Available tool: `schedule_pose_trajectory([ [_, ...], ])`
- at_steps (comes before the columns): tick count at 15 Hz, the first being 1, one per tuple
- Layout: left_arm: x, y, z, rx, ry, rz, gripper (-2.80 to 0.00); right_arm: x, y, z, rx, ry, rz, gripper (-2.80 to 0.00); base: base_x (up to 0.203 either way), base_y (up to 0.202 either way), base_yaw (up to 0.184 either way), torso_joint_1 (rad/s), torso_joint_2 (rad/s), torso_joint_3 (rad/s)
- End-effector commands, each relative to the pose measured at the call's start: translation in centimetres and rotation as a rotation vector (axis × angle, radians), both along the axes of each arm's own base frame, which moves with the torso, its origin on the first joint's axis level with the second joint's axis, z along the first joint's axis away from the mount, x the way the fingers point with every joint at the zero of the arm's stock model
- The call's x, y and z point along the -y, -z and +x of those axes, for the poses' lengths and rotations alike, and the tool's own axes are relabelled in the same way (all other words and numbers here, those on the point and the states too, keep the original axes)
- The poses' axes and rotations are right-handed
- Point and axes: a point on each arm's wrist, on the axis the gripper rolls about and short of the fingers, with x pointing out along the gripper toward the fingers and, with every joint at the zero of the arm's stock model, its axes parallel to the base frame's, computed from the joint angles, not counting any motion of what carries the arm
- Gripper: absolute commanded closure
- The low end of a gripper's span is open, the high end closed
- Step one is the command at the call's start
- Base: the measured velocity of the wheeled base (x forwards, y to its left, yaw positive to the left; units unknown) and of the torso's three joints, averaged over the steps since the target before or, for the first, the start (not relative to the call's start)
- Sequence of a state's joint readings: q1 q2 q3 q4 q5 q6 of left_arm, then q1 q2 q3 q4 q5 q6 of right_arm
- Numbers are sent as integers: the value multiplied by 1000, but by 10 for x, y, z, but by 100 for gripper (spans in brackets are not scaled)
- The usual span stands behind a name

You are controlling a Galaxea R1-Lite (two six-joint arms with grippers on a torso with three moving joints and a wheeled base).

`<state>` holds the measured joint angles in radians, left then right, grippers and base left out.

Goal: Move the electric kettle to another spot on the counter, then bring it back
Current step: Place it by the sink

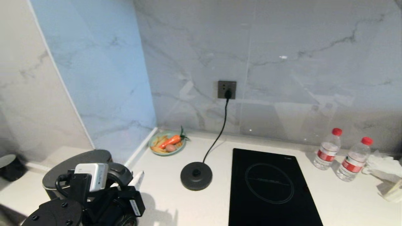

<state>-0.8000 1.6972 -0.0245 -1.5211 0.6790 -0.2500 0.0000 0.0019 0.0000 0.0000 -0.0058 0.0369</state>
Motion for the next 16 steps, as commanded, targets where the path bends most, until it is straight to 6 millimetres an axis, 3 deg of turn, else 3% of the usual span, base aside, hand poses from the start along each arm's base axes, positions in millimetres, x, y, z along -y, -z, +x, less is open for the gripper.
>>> schedule_pose_trajectory([
  [1, 0, -1, 0, 6, -3, -7, 0, 0, 0, 0, 1, -1, 0, 0, -2, -6, 178, -2, 6, 6],
  [16, 0, -1, 1, 10, -11, -8, 0, 0, 0, 0, 0, 0, 1, 0, -1, -7, 175, 1, 3, 3],
])
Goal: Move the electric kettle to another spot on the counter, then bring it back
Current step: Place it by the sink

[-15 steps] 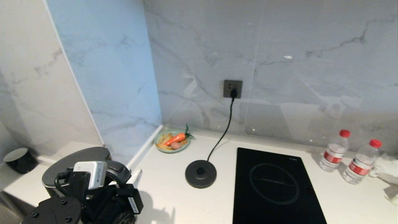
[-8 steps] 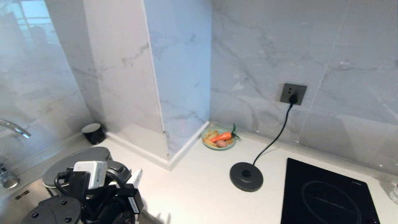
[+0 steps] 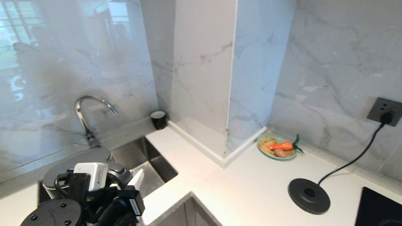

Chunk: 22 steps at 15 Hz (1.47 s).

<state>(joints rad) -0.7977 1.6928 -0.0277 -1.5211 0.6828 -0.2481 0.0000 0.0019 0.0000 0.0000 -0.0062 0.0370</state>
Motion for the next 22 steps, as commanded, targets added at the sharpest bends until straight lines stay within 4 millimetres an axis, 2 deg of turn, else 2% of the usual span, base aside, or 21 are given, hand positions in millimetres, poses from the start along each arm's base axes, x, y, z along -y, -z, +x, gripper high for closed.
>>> schedule_pose_trajectory([
  [1, 0, 0, 0, 5, -5, -5, 0, 0, 0, 0, 0, -2, 0, 0, 1, -4, 171, 3, 2, 2],
  [9, 0, 0, 1, 3, -10, -1, 0, 0, 0, 0, 0, 0, 1, 0, -1, -9, 172, 4, 2, 1],
  [12, -4, 1, 5, 1, -38, 2, 0, 0, 0, 0, 0, -1, 1, 0, -1, 1, 71, 1, -1, 3],
  [14, -16, 2, 15, -5, -117, 9, 0, 0, 0, 0, 0, -1, 0, 0, 0, 0, 0, 0, 0, 0],
  [19, -61, 16, 51, -64, -345, 32, 0, 0, 0, 0, 0, 0, 0, 0, 0, 0, 0, 0, 0, 0],
  [22, -62, 21, 75, -66, -358, 22, 0, 0, 0, 0, 0, -1, 0, 0, 0, 0, 0, 0, 0, 0],
])
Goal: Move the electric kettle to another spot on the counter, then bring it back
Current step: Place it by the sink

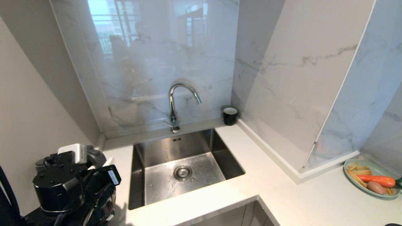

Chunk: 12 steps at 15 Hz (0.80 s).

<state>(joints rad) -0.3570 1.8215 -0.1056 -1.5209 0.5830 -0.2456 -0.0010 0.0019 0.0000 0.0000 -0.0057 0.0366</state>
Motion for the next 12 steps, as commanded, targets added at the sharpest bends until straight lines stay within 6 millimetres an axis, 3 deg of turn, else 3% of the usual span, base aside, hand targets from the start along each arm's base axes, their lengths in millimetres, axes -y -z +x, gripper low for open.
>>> schedule_pose_trajectory([
  [1, 3, 7, 14, -9, -12, 2, 0, 0, 0, 0, 1, -2, 0, 0, 0, 0, 0, 0, 0, 0],
  [7, 30, 7, 36, 32, 57, 10, 0, 0, 0, 0, 0, -1, 1, 0, 0, 0, 0, 0, 0, 0],
  [12, 30, 7, 59, 61, 29, 36, 0, 0, 0, 0, 0, -1, 0, 0, 0, 0, 0, 0, 0, 0],
])
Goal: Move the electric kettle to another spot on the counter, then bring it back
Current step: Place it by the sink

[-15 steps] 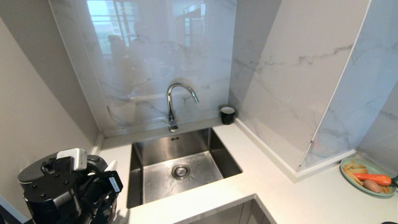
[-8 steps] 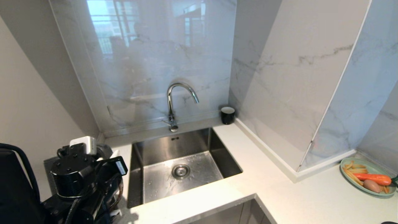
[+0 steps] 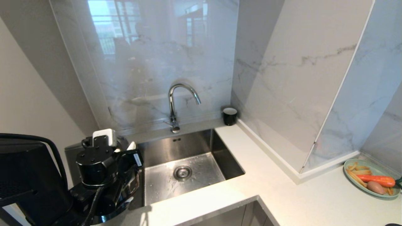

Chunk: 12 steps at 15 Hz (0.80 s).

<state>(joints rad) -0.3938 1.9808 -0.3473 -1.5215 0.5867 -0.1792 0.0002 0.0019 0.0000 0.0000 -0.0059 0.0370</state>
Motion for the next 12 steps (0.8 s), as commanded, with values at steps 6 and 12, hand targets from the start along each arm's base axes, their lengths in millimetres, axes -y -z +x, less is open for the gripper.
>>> schedule_pose_trajectory([
  [6, -24, 28, 62, 2, -132, 26, 0, 0, 0, 0, 0, 0, 0, 0, 0, 0, 0, 0, 0, 0],
  [12, -27, 42, 91, 9, -117, 76, 0, 0, 0, 0, 0, -1, 0, 0, 0, 0, 0, 0, 0, 0],
])
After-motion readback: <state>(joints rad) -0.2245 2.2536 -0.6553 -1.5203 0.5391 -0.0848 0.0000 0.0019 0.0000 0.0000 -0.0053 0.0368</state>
